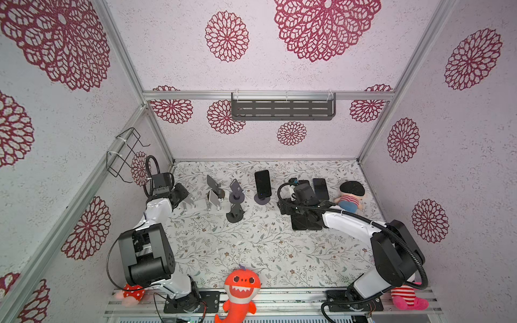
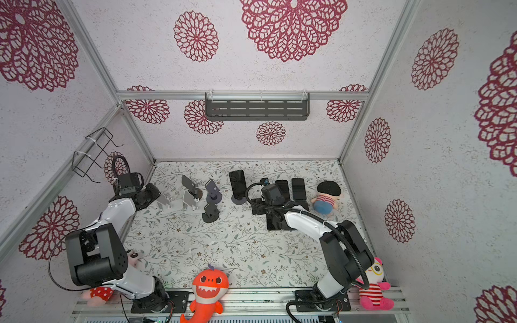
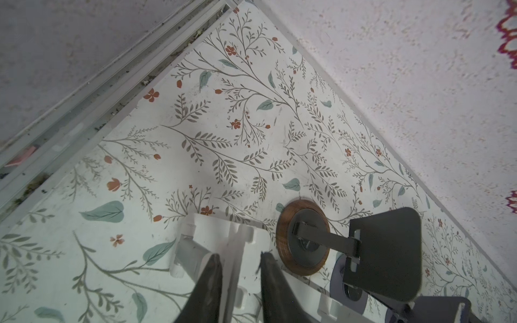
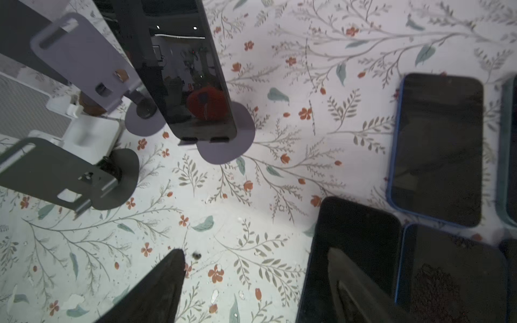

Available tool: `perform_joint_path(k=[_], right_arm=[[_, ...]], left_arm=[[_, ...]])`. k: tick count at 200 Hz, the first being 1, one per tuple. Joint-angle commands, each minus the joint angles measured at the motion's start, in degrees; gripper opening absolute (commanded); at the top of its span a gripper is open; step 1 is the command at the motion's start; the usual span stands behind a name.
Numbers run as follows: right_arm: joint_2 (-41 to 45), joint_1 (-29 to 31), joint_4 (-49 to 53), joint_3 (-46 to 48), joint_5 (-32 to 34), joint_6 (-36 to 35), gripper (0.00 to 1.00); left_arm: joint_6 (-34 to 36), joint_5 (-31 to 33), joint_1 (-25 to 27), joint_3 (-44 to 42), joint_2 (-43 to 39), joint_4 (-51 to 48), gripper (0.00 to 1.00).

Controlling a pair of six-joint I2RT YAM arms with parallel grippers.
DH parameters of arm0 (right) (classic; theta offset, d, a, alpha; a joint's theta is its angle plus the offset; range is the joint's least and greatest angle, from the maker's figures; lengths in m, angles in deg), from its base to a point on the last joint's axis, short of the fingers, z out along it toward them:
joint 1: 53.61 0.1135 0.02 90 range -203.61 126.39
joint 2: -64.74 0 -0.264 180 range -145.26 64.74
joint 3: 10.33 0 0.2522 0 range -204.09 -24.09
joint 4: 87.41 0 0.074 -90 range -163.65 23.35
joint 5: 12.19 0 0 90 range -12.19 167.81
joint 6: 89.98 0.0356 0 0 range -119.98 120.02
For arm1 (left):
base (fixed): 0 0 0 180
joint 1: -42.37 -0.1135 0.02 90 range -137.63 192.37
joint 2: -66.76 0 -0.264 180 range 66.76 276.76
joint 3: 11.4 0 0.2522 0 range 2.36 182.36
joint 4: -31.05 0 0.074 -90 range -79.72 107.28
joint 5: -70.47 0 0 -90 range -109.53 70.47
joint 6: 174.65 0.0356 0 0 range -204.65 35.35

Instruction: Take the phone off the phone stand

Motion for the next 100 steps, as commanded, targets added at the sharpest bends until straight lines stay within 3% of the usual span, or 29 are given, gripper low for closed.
perform_joint_path(k=[1, 26, 66, 100], right_arm=[[1.97, 0.65, -0.68, -2.14, 3.31, -2.57, 0.85], [1.48, 2.77, -0.43, -3.90, 8.47, -1.66, 0.86], [-1.88, 7.29, 1.66, -8.46, 17.00, 0.22, 0.86], [-5.51, 9.50, -0.87, -11.39, 19.01, 2.89, 0.87]], left_arm=[[-0.12, -0.40, 0.51, 1.25, 0.09, 1.23, 0.34], [0.25, 0.30, 0.52, 1.47, -1.38, -0.03, 0.48], [1.98, 7.00, 0.43, 3.24, -8.14, -3.63, 0.89], [5.73, 6.99, 0.46, 11.53, -12.60, -10.51, 0.98]])
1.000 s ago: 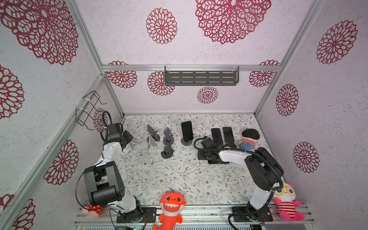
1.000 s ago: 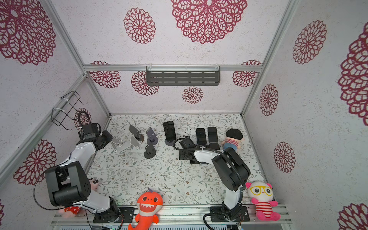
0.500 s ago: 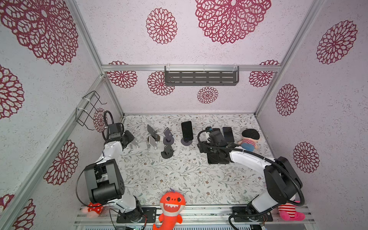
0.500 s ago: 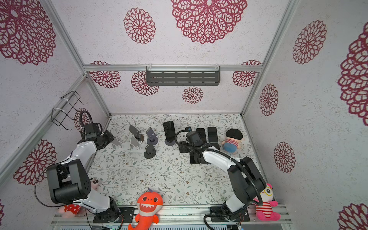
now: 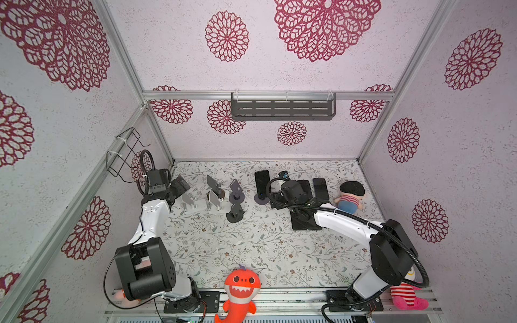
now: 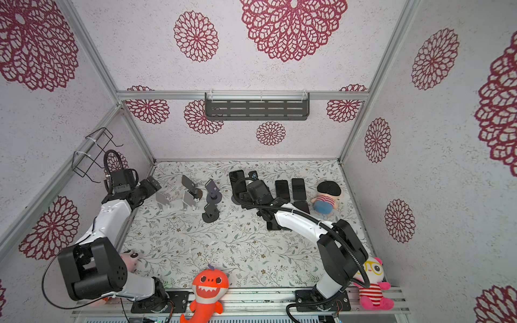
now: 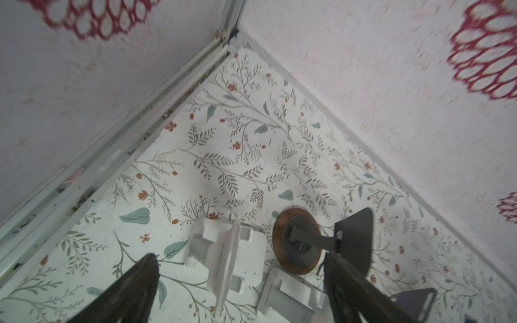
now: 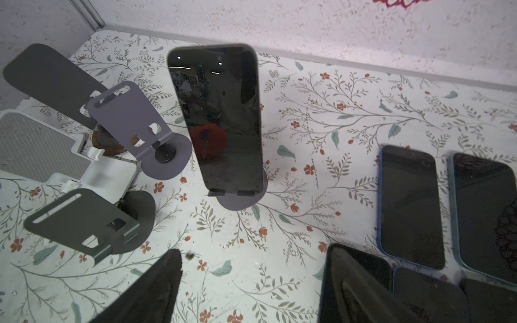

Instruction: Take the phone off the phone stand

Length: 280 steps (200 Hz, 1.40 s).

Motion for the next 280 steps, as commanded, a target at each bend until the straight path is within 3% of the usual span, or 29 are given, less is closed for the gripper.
perform_joint_path(k=[1, 45, 70, 85, 194, 280], right_arm=[[-2.34, 1.33, -1.76, -2.55, 4.64, 2.64, 0.88], [-8.16, 2.67, -5.23, -6.72, 7.95, 4.79, 0.98], [-12.07, 2.73, -5.20, -10.08, 8.68, 4.94, 0.98], [-14.32, 2.79, -4.49, -12.54, 8.95, 4.61, 0.98], [-25.27, 2.29, -6.97, -22.41, 11.54, 4.59, 0.98], [-27.59, 1.14, -11.91, -21.80, 11.00, 3.85, 0.91]], left_arm=[[3.14, 1.36, 0.23, 7.03, -3.82, -4.26, 0.98], [7.13, -9.73, 0.25, 15.15, -3.22, -12.20, 0.99], [7.33, -9.69, 0.04, 8.69, -4.88, -8.58, 0.99], [5.42, -13.08, -0.71, 5.66, -5.55, -5.40, 0.99], [5.65, -15.07, -3.72, 6.09, -5.77, -5.91, 0.99], [4.80, -18.10, -5.39, 5.74, -6.30, -4.85, 0.99]])
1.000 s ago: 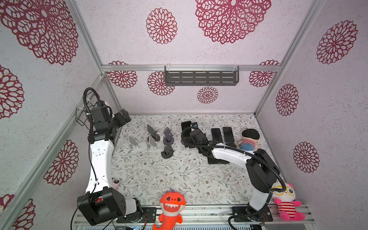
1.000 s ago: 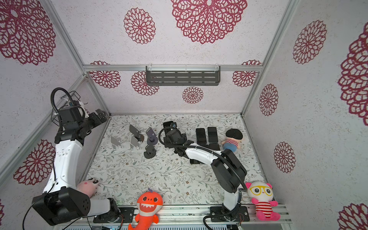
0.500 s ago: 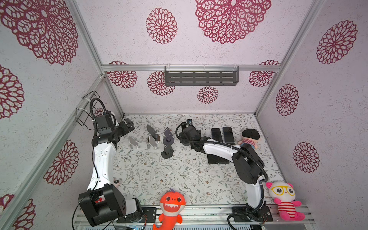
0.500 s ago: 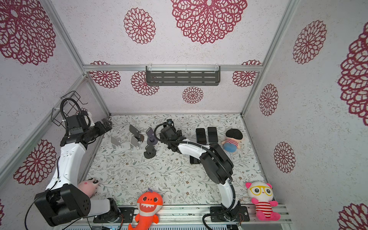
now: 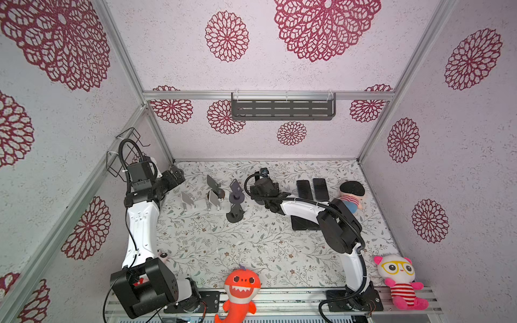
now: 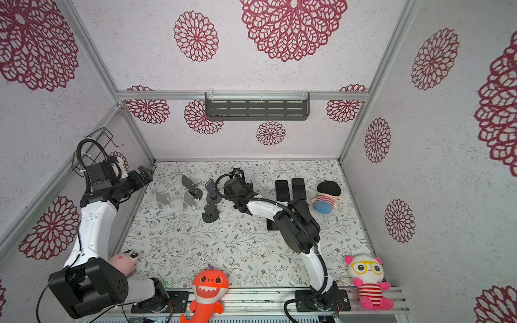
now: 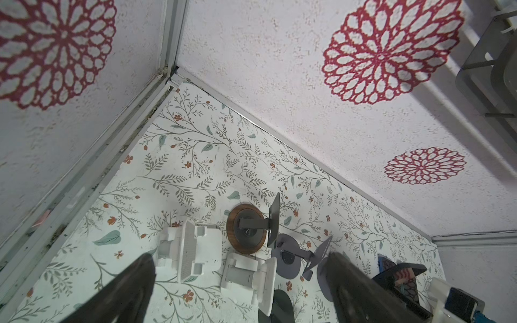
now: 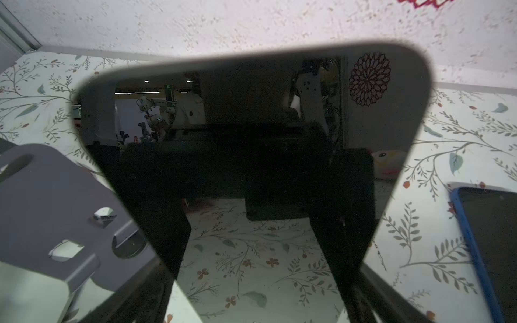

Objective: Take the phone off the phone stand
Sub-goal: 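Lift the black phone off its dark stand with the right gripper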

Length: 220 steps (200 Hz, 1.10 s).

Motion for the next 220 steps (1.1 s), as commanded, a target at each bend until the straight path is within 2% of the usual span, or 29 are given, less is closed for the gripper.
perform_joint_path(k=[1, 89, 148, 220], right_arm=[[0.14, -0.63, -3.95, -0.74, 0.76, 0.24, 0.91], [-0.61, -0.80, -8.50, 0.67, 0.14, -1.66, 0.78], [0.11, -0.80, -8.85, 1.64, 0.57, -1.44, 0.73], [4.80, -0.80, -8.03, 3.53, -0.75, -1.29, 0.71]], left_arm=[[-0.33, -1.61, -0.66, -0.16, -1.29, 1.90, 0.99], [-0.58, -2.72, -1.32, -0.16, -1.07, 2.08, 0.99], [-0.83, -3.21, -1.76, -0.16, -1.16, 2.25, 0.99], [-1.28, -4.01, -2.85, -0.26, -1.16, 2.59, 0.99]])
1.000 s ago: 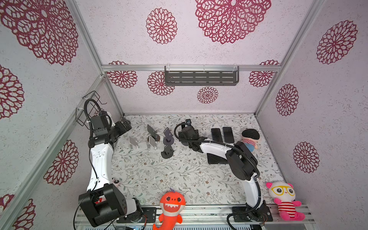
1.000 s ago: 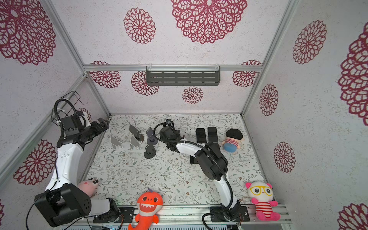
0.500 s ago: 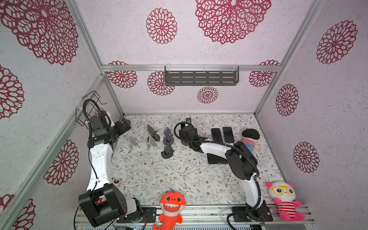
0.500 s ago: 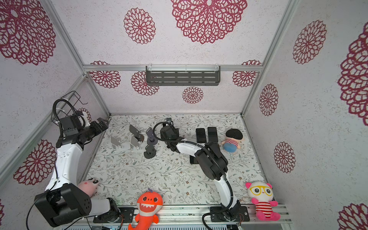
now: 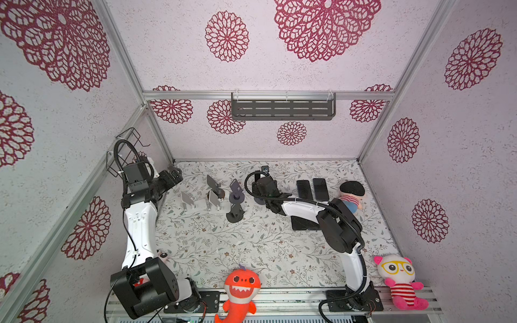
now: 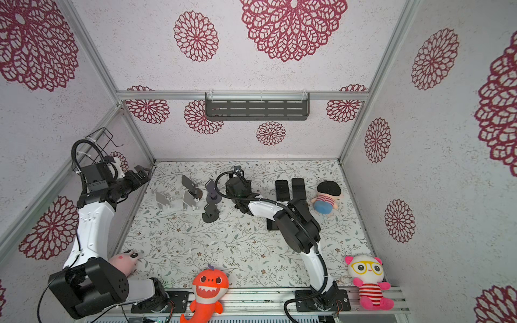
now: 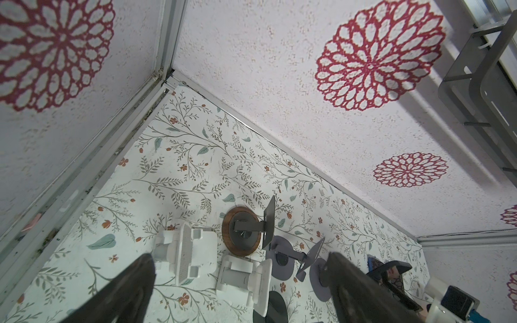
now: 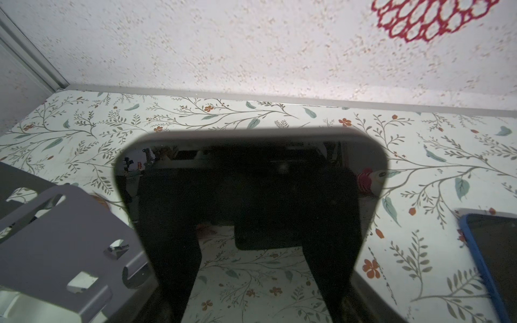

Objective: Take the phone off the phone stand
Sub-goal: 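Lift the black phone off its dark stand with the right gripper, then carry the phone with the right gripper and lower it flat beside the phones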

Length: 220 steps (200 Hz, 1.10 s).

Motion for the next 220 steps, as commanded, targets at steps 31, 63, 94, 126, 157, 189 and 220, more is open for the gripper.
perform_joint_path(k=[31, 63, 94, 126, 157, 189, 220], right_arm=[[6.38, -0.35, 0.90, 2.00, -1.32, 0.23, 0.71], [8.55, -0.30, 1.82, 2.91, -1.95, 0.95, 0.71], [10.74, -0.30, 2.39, 3.48, -2.78, 1.02, 0.71], [12.09, -0.30, 3.44, 3.23, -3.33, 0.77, 0.70], [15.58, -0.39, 5.62, 3.82, -3.58, 0.36, 0.70], [18.77, -0.87, 12.02, 3.72, -4.19, 1.49, 0.70], [22.23, -3.35, 18.11, 4.33, -7.16, 2.42, 0.70]], left_arm=[[-0.59, -1.26, -1.25, -0.42, -1.07, 2.10, 0.99], [-0.75, -1.40, -1.72, -0.50, -0.99, 2.19, 0.99], [-0.84, -1.61, -2.07, -0.51, -0.99, 2.28, 0.99], [-0.76, -1.62, -2.25, -0.51, -0.99, 2.32, 0.99], [-0.92, -1.83, -2.43, -0.51, -0.99, 2.28, 0.99], [-1.06, -2.23, -2.55, -0.59, -1.11, 2.54, 0.99], [-0.99, -1.97, -2.50, -0.69, -1.25, 2.54, 0.99]])
